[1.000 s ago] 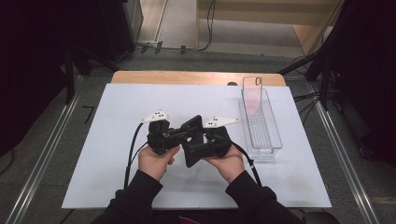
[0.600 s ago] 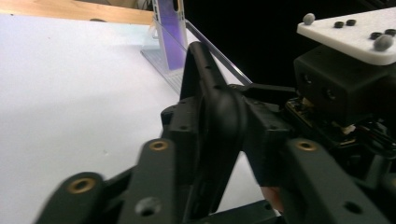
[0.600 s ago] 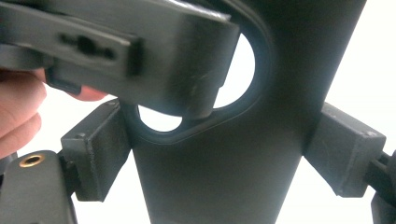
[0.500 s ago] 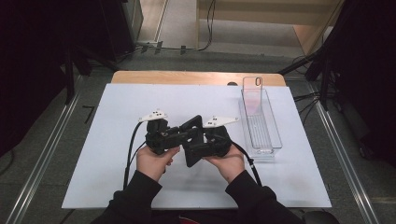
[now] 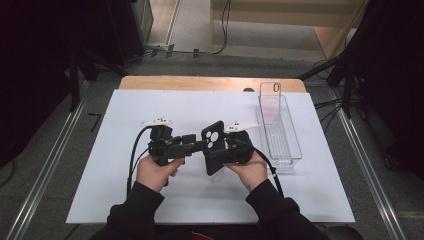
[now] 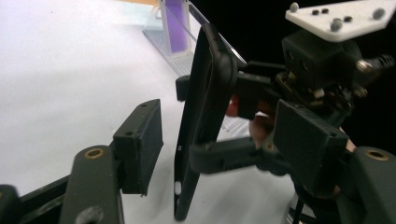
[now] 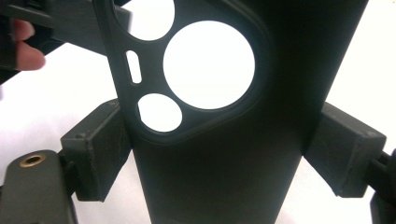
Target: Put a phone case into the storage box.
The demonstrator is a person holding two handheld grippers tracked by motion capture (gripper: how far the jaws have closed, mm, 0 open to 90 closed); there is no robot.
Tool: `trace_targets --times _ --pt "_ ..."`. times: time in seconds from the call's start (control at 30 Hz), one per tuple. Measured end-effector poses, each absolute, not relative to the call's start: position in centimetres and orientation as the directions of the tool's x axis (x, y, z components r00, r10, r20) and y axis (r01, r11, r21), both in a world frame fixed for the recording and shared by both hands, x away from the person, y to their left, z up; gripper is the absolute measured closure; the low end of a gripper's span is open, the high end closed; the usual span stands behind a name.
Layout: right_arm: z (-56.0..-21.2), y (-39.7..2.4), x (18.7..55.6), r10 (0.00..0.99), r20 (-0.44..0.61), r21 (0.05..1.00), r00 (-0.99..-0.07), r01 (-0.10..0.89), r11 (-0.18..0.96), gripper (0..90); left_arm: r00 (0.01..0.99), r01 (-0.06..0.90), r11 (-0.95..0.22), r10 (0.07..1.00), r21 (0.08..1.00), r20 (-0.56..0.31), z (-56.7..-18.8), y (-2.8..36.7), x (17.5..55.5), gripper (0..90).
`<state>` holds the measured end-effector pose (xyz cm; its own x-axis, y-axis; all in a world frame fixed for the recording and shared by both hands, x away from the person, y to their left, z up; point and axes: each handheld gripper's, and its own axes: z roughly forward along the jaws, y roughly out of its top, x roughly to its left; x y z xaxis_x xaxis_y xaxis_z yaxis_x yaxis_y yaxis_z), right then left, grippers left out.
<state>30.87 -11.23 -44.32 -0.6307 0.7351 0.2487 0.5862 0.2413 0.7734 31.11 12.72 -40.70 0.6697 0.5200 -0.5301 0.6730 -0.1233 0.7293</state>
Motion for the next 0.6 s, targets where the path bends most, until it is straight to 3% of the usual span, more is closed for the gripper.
trace_targets --times 0.6 --pt "-42.6 -14.0 32.1 0.687 0.275 0.768 -0.673 0.584 0.264 12.5 0.727 0.648 -0.256 0.49 0.717 -0.482 -42.2 15.5 30.0 28.3"
